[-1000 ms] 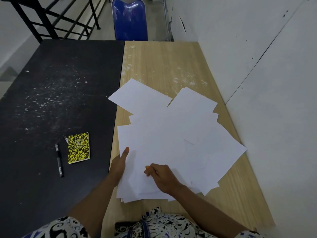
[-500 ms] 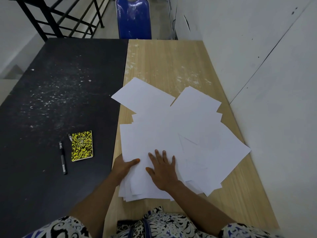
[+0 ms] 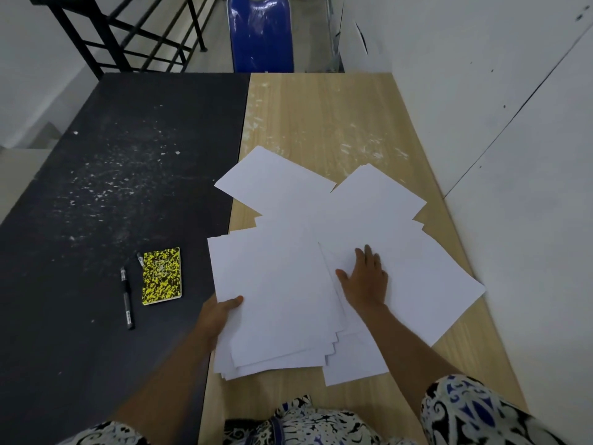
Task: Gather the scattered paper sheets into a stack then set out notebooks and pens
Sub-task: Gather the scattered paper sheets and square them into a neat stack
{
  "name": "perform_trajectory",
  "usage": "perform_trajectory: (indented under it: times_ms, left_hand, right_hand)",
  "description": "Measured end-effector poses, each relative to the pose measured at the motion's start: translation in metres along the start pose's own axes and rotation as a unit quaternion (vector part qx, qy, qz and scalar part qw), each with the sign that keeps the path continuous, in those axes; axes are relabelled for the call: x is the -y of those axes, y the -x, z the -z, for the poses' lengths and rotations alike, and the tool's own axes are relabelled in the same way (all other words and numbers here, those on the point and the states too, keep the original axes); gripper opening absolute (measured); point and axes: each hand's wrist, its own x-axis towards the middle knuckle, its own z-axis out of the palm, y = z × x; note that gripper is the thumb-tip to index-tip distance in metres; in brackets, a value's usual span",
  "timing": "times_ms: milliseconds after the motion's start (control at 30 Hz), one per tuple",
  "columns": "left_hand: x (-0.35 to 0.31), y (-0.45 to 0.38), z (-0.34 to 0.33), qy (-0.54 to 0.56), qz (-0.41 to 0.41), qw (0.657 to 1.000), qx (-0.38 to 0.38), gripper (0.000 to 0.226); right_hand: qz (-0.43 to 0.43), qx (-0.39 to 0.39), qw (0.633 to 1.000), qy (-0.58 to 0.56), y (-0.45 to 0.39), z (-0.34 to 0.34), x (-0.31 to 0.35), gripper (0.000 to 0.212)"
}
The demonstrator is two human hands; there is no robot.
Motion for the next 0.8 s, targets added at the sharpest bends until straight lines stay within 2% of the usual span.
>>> perform_trajectory:
  times_ms: [100, 200, 400, 567, 667, 800]
  left_hand:
    - [-0.002, -0.002, -0.001, 0.004, 0.005, 1.000, 0.002, 0.028]
    - [-0.002, -0.006, -0.001, -0.002, 0.007, 1.000, 0.000, 0.027]
    - [0.000, -0.009, 0.001, -0.004, 0.014, 1.000, -0.001, 0.028]
    - [-0.002, -0.006, 0.000, 0.002, 0.017, 1.000, -0.004, 0.025]
    - [-0.003, -0.004, -0.001, -0.002, 0.015, 1.000, -0.006, 0.020]
    - [-0.003, -0.004, -0.001, 0.002, 0.009, 1.000, -0.010, 0.026]
  right_hand:
    - [-0.017, 0.008, 0.999, 0.041, -0.008, -0.002, -0.009, 0.076]
    - [-0.031, -0.047, 0.996, 0.069, -0.012, -0.003, -0.012, 0.068]
    - [0.010, -0.142, 0.983, 0.113, -0.020, -0.012, -0.019, 0.041]
    - [0.035, -0.242, 0.964, 0.103, -0.027, -0.003, -0.025, 0.043]
    - [0.022, -0.269, 0.963, 0.027, -0.034, 0.000, -0.028, 0.044]
    - [0.071, -0.265, 0.953, -0.129, -0.031, 0.005, -0.025, 0.036]
